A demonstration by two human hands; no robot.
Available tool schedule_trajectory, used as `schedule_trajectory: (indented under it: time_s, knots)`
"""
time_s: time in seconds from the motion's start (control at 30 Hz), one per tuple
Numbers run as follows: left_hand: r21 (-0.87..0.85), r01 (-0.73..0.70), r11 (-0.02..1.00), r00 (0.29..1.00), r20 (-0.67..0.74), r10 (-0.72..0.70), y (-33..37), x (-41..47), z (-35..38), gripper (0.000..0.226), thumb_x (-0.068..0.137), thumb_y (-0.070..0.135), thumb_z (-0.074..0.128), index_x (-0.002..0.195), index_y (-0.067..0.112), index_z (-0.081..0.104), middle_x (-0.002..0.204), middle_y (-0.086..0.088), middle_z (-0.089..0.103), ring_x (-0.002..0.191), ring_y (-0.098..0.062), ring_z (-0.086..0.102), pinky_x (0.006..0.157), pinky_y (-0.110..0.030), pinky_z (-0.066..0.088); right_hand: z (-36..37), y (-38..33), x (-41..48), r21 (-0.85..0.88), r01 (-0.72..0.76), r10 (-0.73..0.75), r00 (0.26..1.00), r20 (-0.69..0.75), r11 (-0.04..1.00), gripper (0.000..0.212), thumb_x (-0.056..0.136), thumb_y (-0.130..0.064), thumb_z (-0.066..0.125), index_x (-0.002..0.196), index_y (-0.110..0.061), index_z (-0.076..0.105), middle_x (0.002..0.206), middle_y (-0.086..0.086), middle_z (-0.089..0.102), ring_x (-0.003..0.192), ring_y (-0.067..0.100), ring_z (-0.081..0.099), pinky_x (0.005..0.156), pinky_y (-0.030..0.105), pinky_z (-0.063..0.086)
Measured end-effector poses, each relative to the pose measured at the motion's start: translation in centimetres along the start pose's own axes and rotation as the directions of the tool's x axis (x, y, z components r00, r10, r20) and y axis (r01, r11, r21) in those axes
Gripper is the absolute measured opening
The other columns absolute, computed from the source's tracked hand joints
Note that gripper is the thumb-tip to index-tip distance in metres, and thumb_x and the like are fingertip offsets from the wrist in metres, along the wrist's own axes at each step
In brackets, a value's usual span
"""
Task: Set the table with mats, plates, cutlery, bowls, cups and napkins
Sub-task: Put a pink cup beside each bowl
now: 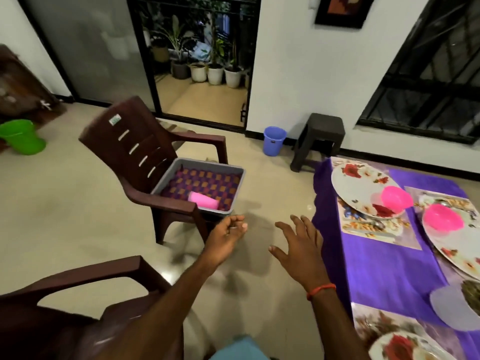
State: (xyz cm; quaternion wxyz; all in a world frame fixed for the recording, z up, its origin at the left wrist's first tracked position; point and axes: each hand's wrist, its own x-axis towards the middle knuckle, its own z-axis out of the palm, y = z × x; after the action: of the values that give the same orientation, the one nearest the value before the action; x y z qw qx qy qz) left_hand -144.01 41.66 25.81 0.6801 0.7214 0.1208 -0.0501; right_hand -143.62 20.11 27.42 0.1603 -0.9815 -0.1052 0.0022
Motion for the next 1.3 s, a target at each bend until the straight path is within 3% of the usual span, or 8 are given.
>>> schedule_trajectory:
  time_s: [0.1,0.23,0.4,0.53,0.77,0.9,1.13,1.3]
  knots:
    - [-0.001,0.025,1.000,0.999,-0.041,-0.025,-0.6,0.9,-2.3,0.025,0.100,0.027,0.066,0.123,0.018,0.065,0.096,0.011,0.066,0.077,0.012,0.061,0.073,-0.013,0.045,1.0,-2.0,1.9,0.020,0.031,-0.032,0.997,0.065,0.999,0.060,0.091,-0.055,0.063,0.145,-0.041,0.041,0.165,0.000,0.020,0.154,0.023,-0.002,0.121,0.049,0.006]
    - [-0.046,0.046,0.998,0.993,-0.103,-0.051,-1.0,2.0,-4.6,0.023,0.098,0.023,0.069,0.120,0.017,0.066,0.095,0.006,0.067,0.088,-0.007,0.062,0.075,-0.014,0.047,1.4,-3.4,4.7,0.025,0.053,-0.056,0.992,0.111,0.998,0.060,0.092,-0.057,0.060,0.146,-0.043,0.038,0.166,-0.002,0.016,0.153,0.021,-0.005,0.121,0.046,0.005]
    - [-0.010,0.049,0.999,0.987,-0.153,-0.050,-0.7,5.1,-6.5,0.023,0.098,0.026,0.069,0.119,0.018,0.066,0.098,0.007,0.069,0.086,-0.004,0.064,0.072,-0.012,0.046,2.1,-5.0,9.4,0.037,0.112,-0.116,0.984,0.139,0.993,0.062,0.091,-0.058,0.061,0.146,-0.043,0.037,0.166,-0.002,0.017,0.154,0.022,-0.003,0.122,0.044,0.005]
    - [0.006,0.067,0.998,0.983,-0.170,-0.065,-0.4,8.8,-7.7,0.023,0.099,0.026,0.067,0.121,0.018,0.065,0.107,0.007,0.071,0.099,0.000,0.065,0.073,-0.007,0.048,3.2,-5.6,14.5,0.029,0.159,-0.161,0.976,0.149,0.987,0.064,0.090,-0.060,0.061,0.147,-0.042,0.038,0.165,-0.001,0.020,0.153,0.022,0.001,0.121,0.042,0.007]
    - [0.080,0.122,0.989,0.973,-0.209,-0.103,-0.4,17.0,-9.7,0.022,0.098,0.035,0.067,0.119,0.033,0.064,0.119,0.001,0.068,0.114,-0.016,0.065,0.089,-0.024,0.053,5.1,-6.4,24.8,0.089,0.238,-0.250,0.955,0.162,0.967,0.061,0.091,-0.058,0.061,0.144,-0.037,0.042,0.161,0.001,0.029,0.152,0.024,0.010,0.120,0.042,0.012]
    - [0.124,0.157,0.980,0.964,-0.233,-0.125,-0.4,20.6,-9.9,0.027,0.098,0.037,0.066,0.125,0.031,0.062,0.123,0.003,0.064,0.114,-0.013,0.062,0.087,-0.022,0.052,6.8,-6.1,28.9,0.129,0.238,-0.260,0.946,0.194,0.963,0.065,0.088,-0.060,0.063,0.144,-0.035,0.042,0.159,0.001,0.032,0.151,0.024,0.013,0.120,0.043,0.015]
    - [0.038,0.230,0.972,0.936,-0.284,-0.210,-2.3,23.3,-10.0,0.028,0.097,0.036,0.067,0.123,0.028,0.062,0.119,0.002,0.067,0.112,-0.013,0.065,0.081,-0.015,0.053,10.2,-6.5,32.7,0.184,0.243,-0.287,0.918,0.273,0.952,0.065,0.087,-0.057,0.066,0.144,-0.037,0.042,0.155,0.000,0.036,0.149,0.024,0.017,0.118,0.042,0.017]
    - [0.001,0.281,0.960,0.921,-0.282,-0.270,-3.4,25.9,-11.6,0.029,0.098,0.036,0.066,0.125,0.027,0.061,0.121,-0.001,0.068,0.113,-0.017,0.067,0.085,-0.020,0.057,12.4,-7.9,35.4,0.213,0.252,-0.312,0.890,0.331,0.944,0.063,0.089,-0.054,0.065,0.145,-0.036,0.040,0.153,-0.004,0.036,0.148,0.021,0.015,0.118,0.041,0.018]
